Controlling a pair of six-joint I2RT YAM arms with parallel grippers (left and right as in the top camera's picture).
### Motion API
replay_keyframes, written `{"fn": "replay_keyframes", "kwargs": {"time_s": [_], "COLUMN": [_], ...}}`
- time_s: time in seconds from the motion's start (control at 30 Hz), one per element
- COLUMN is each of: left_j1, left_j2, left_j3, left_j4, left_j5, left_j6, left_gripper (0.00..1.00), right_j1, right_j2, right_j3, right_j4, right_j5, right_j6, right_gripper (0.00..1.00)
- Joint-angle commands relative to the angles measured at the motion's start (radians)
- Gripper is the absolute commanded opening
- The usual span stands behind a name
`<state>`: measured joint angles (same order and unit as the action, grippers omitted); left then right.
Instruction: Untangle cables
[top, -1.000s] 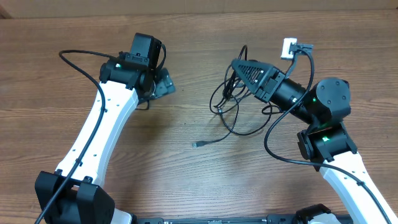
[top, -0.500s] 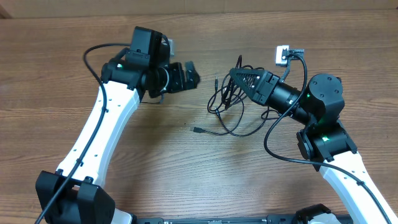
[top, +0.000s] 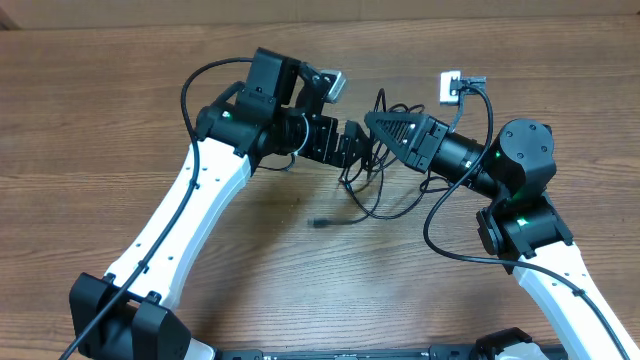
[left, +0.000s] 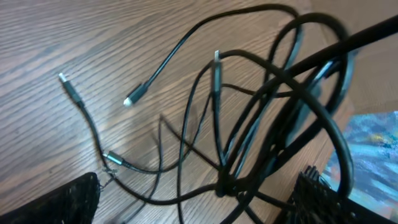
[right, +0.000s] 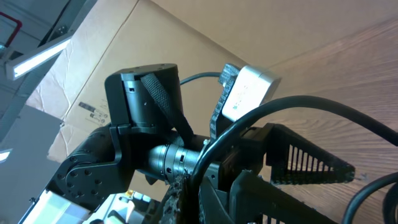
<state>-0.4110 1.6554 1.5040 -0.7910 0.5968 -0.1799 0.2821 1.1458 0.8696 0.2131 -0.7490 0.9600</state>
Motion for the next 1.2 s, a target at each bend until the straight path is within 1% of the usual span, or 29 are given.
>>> {"fn": "replay_keyframes", "kwargs": {"time_s": [0.0, 0.1, 0.27, 0.4, 0.6, 0.77, 0.87, 1.0, 1.07, 1.17], "left_j1": [-0.003, -0.003, -0.003, -0.003, -0.002, -0.001, -0.001, -0.001, -0.001, -0.001], "left_j2": [0.007, 0.007, 0.007, 0.007, 0.007, 0.007, 0.007, 0.007, 0.007, 0.007], "left_j3": [0.003, 0.003, 0.003, 0.003, 0.003, 0.003, 0.003, 0.003, 0.003, 0.003], "left_j4": [0.003, 0.012, 0.048, 0.051, 0.05, 0.021, 0.01, 0.01, 0.005, -0.022], "left_j5": [0.037, 0.084, 0.219, 0.244, 0.241, 0.136, 0.129, 0.121, 0.086, -0.033], "left_j6": [0.021, 0.019, 0.019, 0.019, 0.024, 0.023, 0.023, 0.024, 0.023, 0.013], "left_gripper": [1.0, 0.99, 1.0, 1.0, 1.0, 1.0, 0.99, 1.0, 0.99, 1.0], "right_j1": [-0.003, -0.003, -0.003, -0.003, -0.003, -0.003, -0.003, -0.003, -0.003, -0.003], "right_j2": [0.0, 0.003, 0.023, 0.035, 0.038, 0.039, 0.042, 0.047, 0.047, 0.047], "right_j3": [0.022, 0.022, 0.022, 0.022, 0.022, 0.022, 0.022, 0.022, 0.022, 0.022], "right_j4": [0.013, 0.012, 0.013, 0.013, 0.012, -0.071, -0.135, -0.159, -0.168, -0.228], "right_j5": [-0.015, -0.013, -0.012, -0.012, 0.002, 0.068, 0.1, 0.113, 0.128, 0.194], "right_j6": [-0.014, -0.014, -0.013, -0.014, -0.021, -0.053, -0.098, -0.12, -0.125, -0.135], "right_gripper": [0.04, 0.04, 0.04, 0.04, 0.04, 0.05, 0.05, 0.05, 0.05, 0.06]}}
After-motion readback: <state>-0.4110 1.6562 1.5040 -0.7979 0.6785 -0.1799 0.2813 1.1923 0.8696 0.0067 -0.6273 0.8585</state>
